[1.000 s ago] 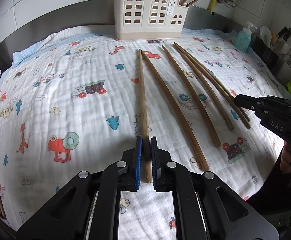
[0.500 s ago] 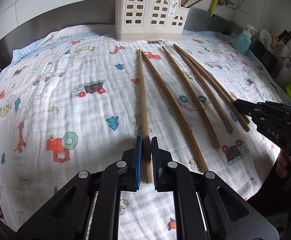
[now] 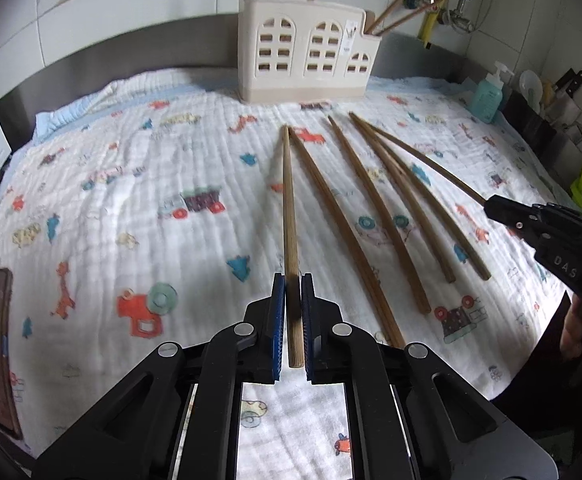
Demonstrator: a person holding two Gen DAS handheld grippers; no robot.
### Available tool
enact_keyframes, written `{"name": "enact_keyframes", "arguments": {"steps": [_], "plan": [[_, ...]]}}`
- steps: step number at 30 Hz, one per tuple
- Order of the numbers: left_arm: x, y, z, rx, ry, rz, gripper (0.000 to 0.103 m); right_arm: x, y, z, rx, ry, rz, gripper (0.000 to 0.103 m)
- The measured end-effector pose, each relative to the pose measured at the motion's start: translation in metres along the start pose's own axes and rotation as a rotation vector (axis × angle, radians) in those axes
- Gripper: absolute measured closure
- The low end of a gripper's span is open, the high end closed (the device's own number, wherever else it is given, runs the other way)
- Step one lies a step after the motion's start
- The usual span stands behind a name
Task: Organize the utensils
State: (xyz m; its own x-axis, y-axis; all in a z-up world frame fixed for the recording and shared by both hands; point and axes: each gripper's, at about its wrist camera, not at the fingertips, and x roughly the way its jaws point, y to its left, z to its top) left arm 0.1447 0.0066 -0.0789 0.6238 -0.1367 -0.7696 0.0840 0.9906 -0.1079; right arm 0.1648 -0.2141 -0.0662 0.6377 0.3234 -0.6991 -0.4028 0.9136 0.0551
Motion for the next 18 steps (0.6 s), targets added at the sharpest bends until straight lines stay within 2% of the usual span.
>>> {"name": "enact_keyframes", "arguments": {"steps": [7, 12, 18], "plan": [[-0.022, 0.002, 0.021, 0.011, -0.096, 0.011, 0.097, -0.033, -0.003, 0.034, -0.013, -0.115, 0.011, 0.096], [-0.034, 0.0, 0.042, 0.035, -0.168, 0.01, 0.098, -0.043, -0.009, 0.066, -0.014, -0.178, 0.039, 0.096], [-0.044, -0.005, 0.065, 0.078, -0.217, -0.009, 0.098, -0.044, -0.013, 0.103, -0.023, -0.215, 0.08, 0.096]]}}
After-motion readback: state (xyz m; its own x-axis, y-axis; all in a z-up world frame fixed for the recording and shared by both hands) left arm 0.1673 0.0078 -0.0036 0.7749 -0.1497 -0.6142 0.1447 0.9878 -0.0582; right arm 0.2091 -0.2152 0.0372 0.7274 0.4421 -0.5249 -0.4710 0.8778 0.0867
